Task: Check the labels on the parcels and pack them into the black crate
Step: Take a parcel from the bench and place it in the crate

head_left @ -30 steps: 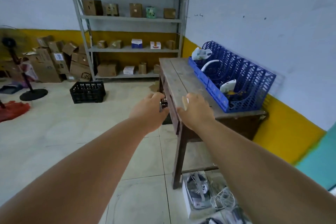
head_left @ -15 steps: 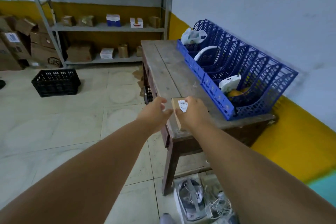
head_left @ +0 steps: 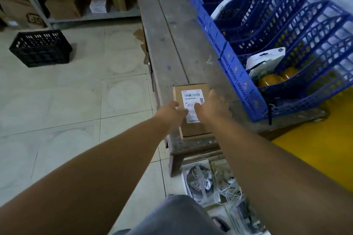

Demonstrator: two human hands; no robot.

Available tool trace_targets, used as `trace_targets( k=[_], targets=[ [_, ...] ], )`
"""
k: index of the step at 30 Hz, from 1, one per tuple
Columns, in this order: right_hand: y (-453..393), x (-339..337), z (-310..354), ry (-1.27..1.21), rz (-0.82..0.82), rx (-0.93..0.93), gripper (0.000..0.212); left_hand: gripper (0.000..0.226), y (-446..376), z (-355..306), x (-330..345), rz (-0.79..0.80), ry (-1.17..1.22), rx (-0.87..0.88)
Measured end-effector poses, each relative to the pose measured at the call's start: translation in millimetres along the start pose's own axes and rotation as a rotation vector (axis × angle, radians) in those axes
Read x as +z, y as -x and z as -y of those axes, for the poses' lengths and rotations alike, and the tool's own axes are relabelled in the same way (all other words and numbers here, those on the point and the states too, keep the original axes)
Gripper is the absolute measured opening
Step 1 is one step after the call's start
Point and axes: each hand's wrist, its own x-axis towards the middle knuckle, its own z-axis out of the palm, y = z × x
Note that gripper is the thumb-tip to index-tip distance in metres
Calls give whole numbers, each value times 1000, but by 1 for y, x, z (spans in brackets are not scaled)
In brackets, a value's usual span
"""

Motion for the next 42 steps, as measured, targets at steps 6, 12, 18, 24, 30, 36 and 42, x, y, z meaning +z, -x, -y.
trace_targets(
  k=[6, 12, 18, 24, 30, 36, 42],
  targets=[
    [-21, 13, 7, -26, 40, 0, 70, 54, -29, -7, 5, -82, 98, -43],
    [-32, 11, 36, -167, -12, 66, 58, 33, -43, -4, -16, -199, 345, -223],
    [-16, 39, 125, -441, 96, -34, 50, 54, -38, 38, -101, -361, 392, -199],
    [49, 102, 259, -410, 361, -259, 61, 55, -5, 118, -232, -635, 472, -171],
    [121, 164, 397, -381, 339, -549, 57, 55, 14, 194, -369, -791, 508, -132],
    [168, 224, 517, -441, 352, -580, 59, 52, 22, 248, -501, -852, 452, -105],
    [173, 266, 592, -417, 364, -593, 53, 50, -6, 287, -573, -807, 583, -100]
  ],
)
